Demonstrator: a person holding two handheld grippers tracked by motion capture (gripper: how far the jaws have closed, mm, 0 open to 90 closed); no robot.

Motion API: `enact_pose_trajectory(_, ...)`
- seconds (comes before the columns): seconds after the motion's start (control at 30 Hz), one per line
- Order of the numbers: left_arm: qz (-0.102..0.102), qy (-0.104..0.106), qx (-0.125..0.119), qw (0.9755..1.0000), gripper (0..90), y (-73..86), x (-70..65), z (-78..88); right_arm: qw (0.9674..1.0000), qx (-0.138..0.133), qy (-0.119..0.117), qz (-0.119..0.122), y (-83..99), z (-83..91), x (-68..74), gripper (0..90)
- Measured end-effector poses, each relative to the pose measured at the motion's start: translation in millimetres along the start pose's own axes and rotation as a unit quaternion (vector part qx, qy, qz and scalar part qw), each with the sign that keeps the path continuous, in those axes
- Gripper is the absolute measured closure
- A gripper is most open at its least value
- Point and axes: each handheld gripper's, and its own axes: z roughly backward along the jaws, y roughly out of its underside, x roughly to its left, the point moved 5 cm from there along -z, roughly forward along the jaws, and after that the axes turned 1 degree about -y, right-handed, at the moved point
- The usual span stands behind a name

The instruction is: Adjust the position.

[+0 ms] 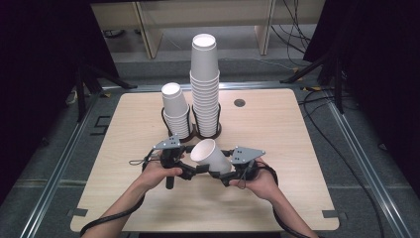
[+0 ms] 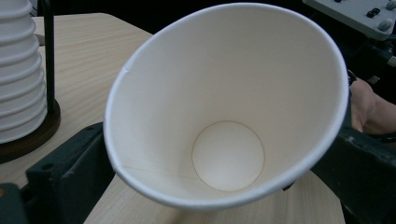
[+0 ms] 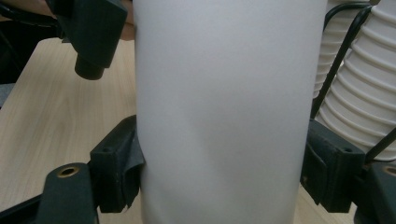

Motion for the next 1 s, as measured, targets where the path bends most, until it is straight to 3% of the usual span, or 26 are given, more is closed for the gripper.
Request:
enact_pose_trajectory(0.23,-0.005,-0.002,0.003,1.0000,0.6,-0.7,0.4,-2.3,1.0000,-0.002,0.003,0.006,-0.5,-1.2,0.0,24.3)
enact_pose_trajectory(0.3,-0.007,-0.001,0.004,1.0000,0.7,-0.7,0.3,-2.8,1.0000,0.001,0.000,-0.002,0.3,-1.9,1.7,24.3)
enact_pose_trajectory(0.37,-0.004,0.005,-0.001,1.0000,1.4,-0.8,0.1,-3.8,1.0000,0.002,-0.001,0.010,0.3,-2.4,1.0,24.2)
enact_pose_trajectory(0.5,-0.005,-0.002,-0.001,1.0000,4.1,-1.4,0.1,-3.4,1.0000,0.002,-0.005,0.002,0.5,-2.5,2.2,24.1)
enact_pose_trajectory(0.53,-0.008,-0.003,-0.001,1.0000,4.4,-1.5,-0.1,-3.4,1.0000,0.001,-0.003,0.008,0.3,-2.5,1.3,24.0)
enact_pose_trajectory(0.6,-0.014,-0.003,-0.001,0.9999,5.1,-1.7,-0.7,-3.4,1.0000,0.000,-0.007,-0.002,0.8,-3.3,2.6,23.8)
enact_pose_trajectory(0.67,-0.019,0.004,-0.007,0.9998,6.2,-2.2,-2.2,-4.5,1.0000,0.002,-0.005,0.008,1.3,-3.3,1.3,23.5)
enact_pose_trajectory(0.77,-0.038,-0.002,-0.001,0.9993,7.7,-2.3,-3.9,-3.4,0.9998,0.008,-0.011,-0.010,2.7,-4.4,3.4,22.8)
enact_pose_trajectory(1.0,-0.089,-0.020,0.012,0.9958,9.8,-5.2,-11.4,-4.0,0.9998,0.014,-0.013,-0.004,2.5,-6.5,3.8,21.3)
